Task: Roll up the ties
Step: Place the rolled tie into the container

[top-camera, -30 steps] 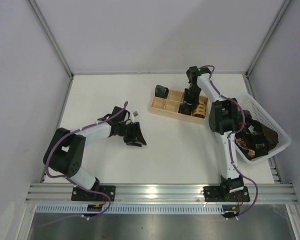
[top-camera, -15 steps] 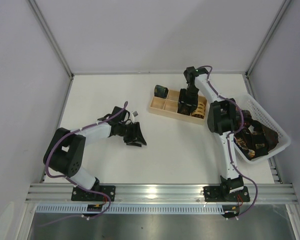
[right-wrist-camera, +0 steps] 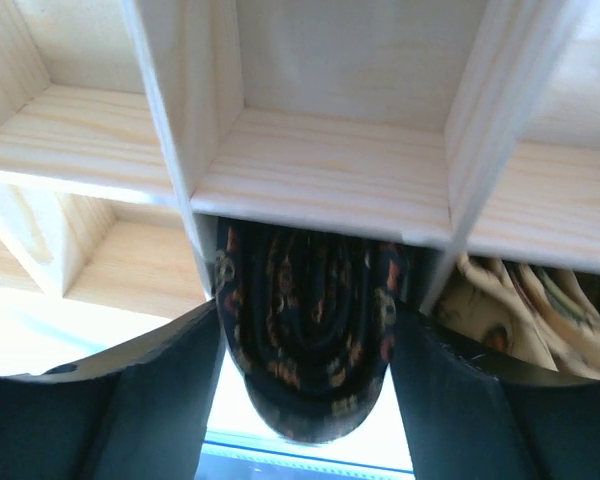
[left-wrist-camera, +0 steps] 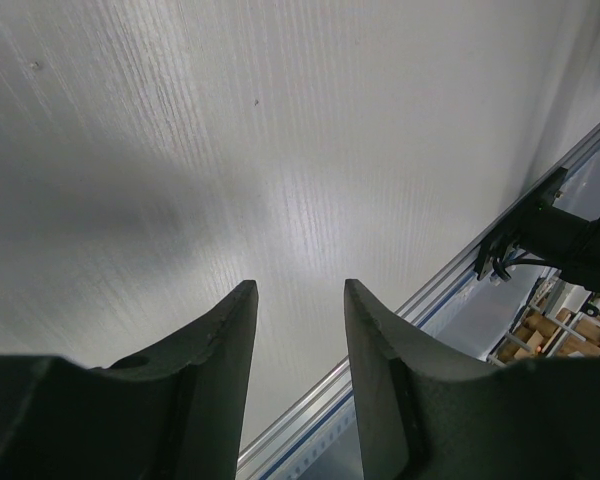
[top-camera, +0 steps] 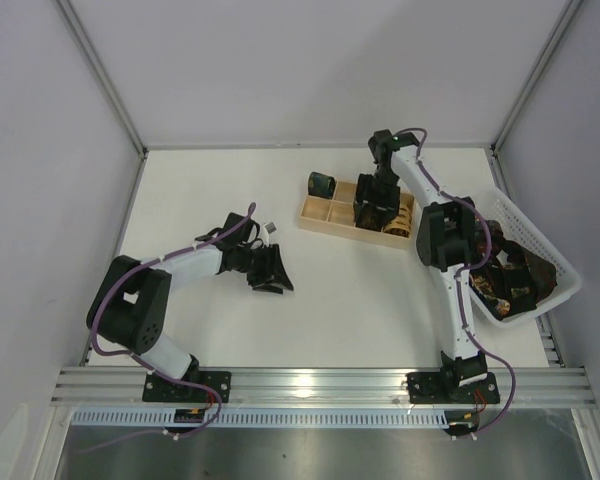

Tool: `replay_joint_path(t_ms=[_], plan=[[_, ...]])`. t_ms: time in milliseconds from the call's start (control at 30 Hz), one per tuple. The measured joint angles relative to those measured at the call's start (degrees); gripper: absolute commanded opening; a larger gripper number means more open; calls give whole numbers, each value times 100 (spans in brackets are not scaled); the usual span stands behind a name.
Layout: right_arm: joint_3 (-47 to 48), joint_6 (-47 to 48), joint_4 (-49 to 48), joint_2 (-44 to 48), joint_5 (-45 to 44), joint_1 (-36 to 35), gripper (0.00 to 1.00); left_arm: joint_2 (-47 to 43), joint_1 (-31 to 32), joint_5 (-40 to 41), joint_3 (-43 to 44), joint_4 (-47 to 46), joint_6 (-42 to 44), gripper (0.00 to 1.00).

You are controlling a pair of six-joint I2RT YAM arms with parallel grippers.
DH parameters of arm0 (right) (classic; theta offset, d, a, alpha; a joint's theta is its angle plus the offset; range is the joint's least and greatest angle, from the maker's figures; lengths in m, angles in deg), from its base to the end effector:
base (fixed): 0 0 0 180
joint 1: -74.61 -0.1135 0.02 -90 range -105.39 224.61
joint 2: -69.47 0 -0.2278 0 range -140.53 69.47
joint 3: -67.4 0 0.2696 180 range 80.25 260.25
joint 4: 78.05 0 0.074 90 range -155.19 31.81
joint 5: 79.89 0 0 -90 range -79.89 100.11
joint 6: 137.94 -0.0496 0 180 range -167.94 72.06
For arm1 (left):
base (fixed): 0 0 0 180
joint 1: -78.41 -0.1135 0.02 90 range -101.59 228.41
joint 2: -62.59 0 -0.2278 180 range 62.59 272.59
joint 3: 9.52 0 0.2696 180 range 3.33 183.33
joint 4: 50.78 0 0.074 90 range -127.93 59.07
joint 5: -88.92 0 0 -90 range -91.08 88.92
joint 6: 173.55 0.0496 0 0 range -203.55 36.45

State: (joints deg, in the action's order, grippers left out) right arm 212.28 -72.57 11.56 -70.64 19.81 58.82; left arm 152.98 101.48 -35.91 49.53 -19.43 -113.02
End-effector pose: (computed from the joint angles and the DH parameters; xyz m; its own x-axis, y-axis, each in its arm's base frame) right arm 0.4543 0.1372 0.1596 -0.9890 0.1472 -0.0118 0.1423 0.9714 0.1900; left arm 0.2690 -0.1454 0.0991 -0.9886 -0.0179 -0.1498 0.0878 0.7394 -0.6675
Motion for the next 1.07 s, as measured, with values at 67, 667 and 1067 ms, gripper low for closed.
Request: replay_joint_path(t_ms=[67, 667, 1067], plan=[[24, 20, 31, 70, 22, -2, 79, 0, 0, 0, 0, 0, 0, 49], [-393, 52, -142, 2227, -756, -111, 100, -1080, 0, -205, -15, 203, 151, 100], [-7136, -715, -2608, 7403, -1108, -1051, 100, -2109, -2, -219, -892, -232, -479, 100]])
